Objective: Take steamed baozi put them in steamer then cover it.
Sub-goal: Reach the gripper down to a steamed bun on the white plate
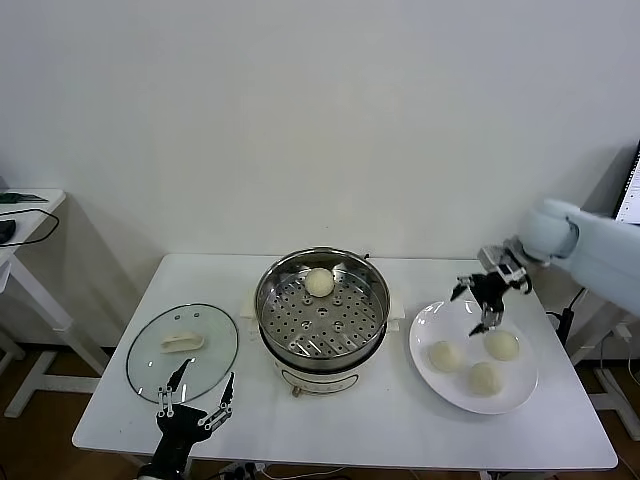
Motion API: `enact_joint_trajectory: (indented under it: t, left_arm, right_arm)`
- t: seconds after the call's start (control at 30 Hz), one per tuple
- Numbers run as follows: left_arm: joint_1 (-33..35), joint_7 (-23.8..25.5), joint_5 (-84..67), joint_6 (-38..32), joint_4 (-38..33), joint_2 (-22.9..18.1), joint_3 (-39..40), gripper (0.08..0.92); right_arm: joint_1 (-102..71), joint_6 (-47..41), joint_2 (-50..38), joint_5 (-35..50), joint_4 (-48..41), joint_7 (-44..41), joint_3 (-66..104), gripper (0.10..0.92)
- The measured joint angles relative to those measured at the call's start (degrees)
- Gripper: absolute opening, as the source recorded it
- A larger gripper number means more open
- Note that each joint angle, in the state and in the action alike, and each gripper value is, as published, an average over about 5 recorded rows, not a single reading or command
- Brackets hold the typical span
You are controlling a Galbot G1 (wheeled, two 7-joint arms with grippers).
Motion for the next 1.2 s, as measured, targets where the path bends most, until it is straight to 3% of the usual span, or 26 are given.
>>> enact_joint_trajectory:
  t: [0.83, 1.2]
  left_arm:
    - [0.50, -0.19, 0.87, -0.45, 0.79, -0.50, -0.81, 0.823]
    - [0.45, -0.32, 1.03, -0.61, 0.87, -0.61, -0.62, 0.823]
  right_arm:
    - [-11.46, -3.13, 4.57, -0.08, -4.13, 7.79, 3.30, 0.818]
    - [-11.57, -3.38, 4.91, -1.27, -3.83, 7.90, 4.05, 0.691]
